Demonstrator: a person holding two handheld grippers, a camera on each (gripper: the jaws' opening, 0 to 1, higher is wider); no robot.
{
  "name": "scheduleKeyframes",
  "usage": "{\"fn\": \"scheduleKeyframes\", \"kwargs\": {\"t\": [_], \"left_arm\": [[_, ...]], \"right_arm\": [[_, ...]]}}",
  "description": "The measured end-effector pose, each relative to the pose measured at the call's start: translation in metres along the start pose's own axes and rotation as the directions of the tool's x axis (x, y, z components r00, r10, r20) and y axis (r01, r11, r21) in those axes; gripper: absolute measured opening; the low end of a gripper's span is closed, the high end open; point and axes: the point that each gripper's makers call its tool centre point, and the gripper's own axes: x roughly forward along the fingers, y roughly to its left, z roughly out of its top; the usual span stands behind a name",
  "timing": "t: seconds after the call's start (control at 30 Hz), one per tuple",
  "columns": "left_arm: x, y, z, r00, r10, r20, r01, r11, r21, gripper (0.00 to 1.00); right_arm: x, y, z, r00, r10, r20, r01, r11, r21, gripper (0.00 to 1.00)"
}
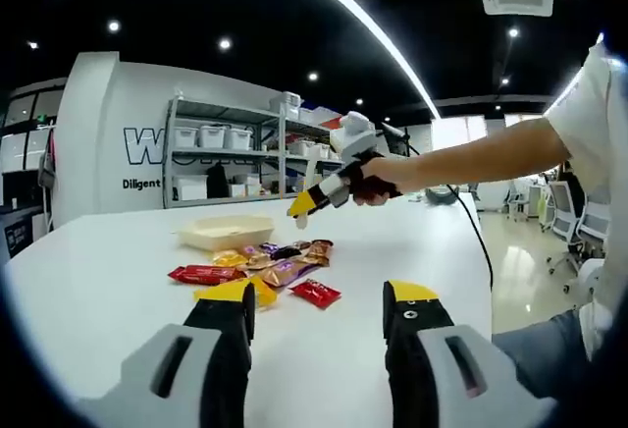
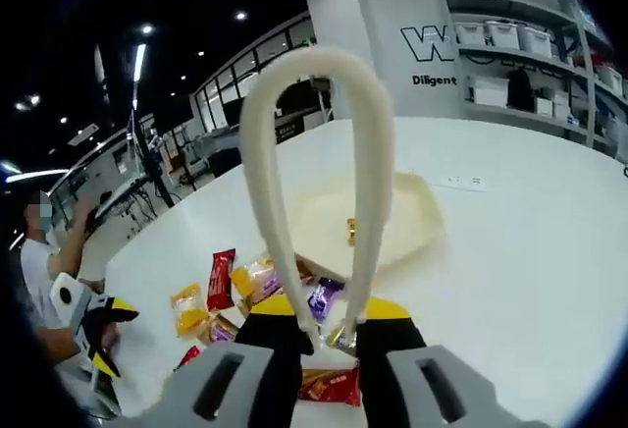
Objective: Place the target food into the container with the food tongs after gripping and lifting it, then release it inside without dropping or visibly crushing the food.
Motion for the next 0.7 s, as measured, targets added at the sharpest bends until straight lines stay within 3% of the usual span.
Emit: {"fn": "scheduleKeyframes", "kwargs": {"t": [0.07, 0.37, 0.7], "left_arm": [[0.0, 0.001, 0.0, 1.0, 0.005, -0.003, -0.005, 1.0, -0.007, 0.5], [0.001, 0.001, -0.005, 1.0, 0.01, -0.029, -0.01, 1.0, -0.003, 0.5], [0.001, -0.007, -0.009, 0.999, -0.026, -0.048, 0.028, 0.999, 0.022, 0.48]], "right_arm": [[0.0, -0.005, -0.01, 0.999, -0.04, -0.017, 0.039, 0.998, -0.042, 0.14], [-0.024, -0.007, -0.025, 0.997, -0.077, -0.033, 0.076, 0.997, -0.018, 0.15], [-0.055, 0.024, -0.054, 0.997, 0.032, -0.069, -0.026, 0.995, 0.091, 0.15]]}}
